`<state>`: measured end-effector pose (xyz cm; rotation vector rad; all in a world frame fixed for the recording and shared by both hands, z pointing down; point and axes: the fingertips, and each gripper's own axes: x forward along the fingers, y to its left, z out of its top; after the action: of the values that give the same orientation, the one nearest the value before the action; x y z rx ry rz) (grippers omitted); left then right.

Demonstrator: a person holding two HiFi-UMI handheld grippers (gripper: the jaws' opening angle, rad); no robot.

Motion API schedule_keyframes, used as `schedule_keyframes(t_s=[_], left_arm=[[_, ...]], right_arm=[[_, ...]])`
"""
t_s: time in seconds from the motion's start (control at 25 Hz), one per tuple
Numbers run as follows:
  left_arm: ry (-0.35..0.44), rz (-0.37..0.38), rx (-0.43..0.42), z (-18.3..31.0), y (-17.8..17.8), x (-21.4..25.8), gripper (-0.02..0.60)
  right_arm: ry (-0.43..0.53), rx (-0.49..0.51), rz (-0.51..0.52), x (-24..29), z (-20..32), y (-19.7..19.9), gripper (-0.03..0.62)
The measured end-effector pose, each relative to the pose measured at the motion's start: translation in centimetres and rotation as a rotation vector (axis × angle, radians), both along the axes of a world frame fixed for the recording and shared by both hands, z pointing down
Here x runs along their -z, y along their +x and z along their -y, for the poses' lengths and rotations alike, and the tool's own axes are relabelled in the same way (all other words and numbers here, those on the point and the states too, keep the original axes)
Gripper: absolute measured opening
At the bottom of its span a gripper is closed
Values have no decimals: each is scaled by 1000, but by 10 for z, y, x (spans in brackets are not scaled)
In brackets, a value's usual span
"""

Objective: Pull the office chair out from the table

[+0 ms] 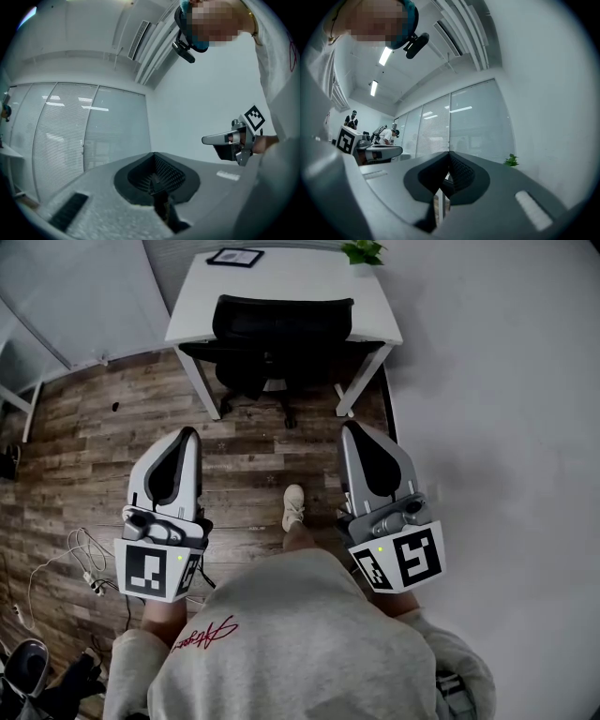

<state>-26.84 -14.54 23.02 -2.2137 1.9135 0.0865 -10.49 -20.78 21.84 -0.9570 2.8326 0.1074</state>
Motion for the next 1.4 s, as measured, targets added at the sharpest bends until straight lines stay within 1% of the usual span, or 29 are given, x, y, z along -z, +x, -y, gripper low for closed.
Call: schedule_keyframes(t_s=[0.44,0.72,1.04,1.4], left_arm=[[-20,3,6,70,-14,-2,-5],[-32,10,7,115,-19,8,-5],[-19,12,19,169,-22,22,-5],[-1,-9,34,230,-20,29,-5]], right_arm=[[-34,19,0,-9,72,-19,2],[-41,34,3,3,118,-29,2],[-33,54,0,16,177,-36,2],[-31,101,-17,20,238,-45,2]])
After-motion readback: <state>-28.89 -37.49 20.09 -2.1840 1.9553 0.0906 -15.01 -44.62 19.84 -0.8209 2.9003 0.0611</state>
